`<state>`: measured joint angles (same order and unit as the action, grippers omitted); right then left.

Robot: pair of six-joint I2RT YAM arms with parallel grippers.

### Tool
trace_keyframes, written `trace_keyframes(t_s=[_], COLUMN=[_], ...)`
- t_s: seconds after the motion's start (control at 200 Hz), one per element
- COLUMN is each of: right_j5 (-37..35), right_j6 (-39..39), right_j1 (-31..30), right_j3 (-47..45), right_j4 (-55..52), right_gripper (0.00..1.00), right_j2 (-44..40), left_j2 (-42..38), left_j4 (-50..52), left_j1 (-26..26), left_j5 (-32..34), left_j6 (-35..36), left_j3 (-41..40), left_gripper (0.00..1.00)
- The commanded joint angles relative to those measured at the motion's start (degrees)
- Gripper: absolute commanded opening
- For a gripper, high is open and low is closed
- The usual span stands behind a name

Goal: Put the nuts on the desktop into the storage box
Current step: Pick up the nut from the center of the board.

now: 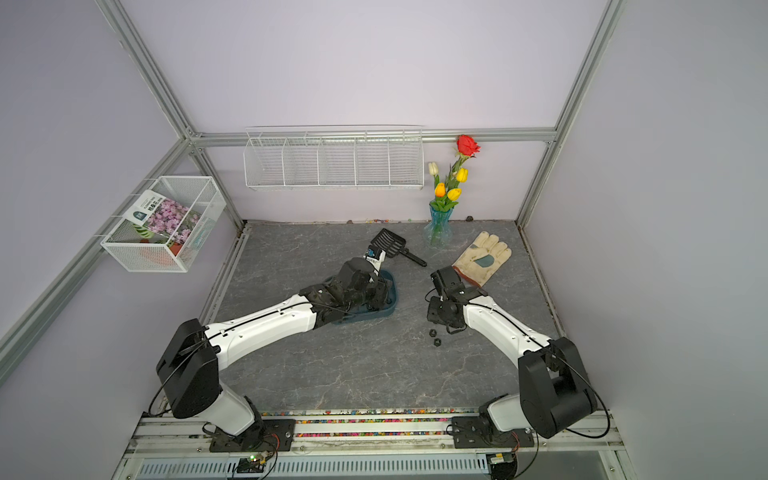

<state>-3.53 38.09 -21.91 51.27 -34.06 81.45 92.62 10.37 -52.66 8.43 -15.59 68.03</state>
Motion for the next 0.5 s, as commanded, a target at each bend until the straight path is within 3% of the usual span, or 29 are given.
trace_keyframes(t_s=[0.0, 0.33, 0.43, 0.44, 0.455, 0.46, 0.495], right_j5=[0.3, 0.7, 0.5, 0.5, 0.4, 0.4, 0.4], right_j6=[-0.8, -2.3, -2.8, -2.9, -3.0, -3.0, -3.2], right_j1=[1.6, 4.1, 4.6, 4.7, 4.7, 4.7, 4.8], right_j3=[-1.3, -1.3, -0.8, -0.8, -0.7, -0.7, -0.4], right_j4=[0.1, 3.3, 3.8, 3.8, 4.0, 3.9, 4.1], right_gripper=[0.48, 0.47, 0.47, 0.48, 0.48, 0.48, 0.47], right_j2=[0.0, 6.6, 8.2, 8.4, 8.6, 8.6, 9.1], left_j2=[1.1, 8.3, 8.9, 8.9, 9.0, 9.0, 9.1], left_j4=[-2.6, -6.7, -8.2, -8.3, -8.4, -8.4, -8.6], left_j1=[-2.2, -7.4, -8.2, -8.3, -8.3, -8.3, -8.3], left_j5=[-6.3, -12.6, -13.2, -13.3, -13.5, -13.5, -13.7], left_j6=[3.8, 3.2, 3.0, 3.0, 3.0, 3.0, 2.9], left_j3=[-1.4, -1.0, -1.6, -1.6, -1.7, -1.7, -1.8], left_gripper=[0.45, 0.45, 0.52, 0.63, 0.91, 0.96, 1.00])
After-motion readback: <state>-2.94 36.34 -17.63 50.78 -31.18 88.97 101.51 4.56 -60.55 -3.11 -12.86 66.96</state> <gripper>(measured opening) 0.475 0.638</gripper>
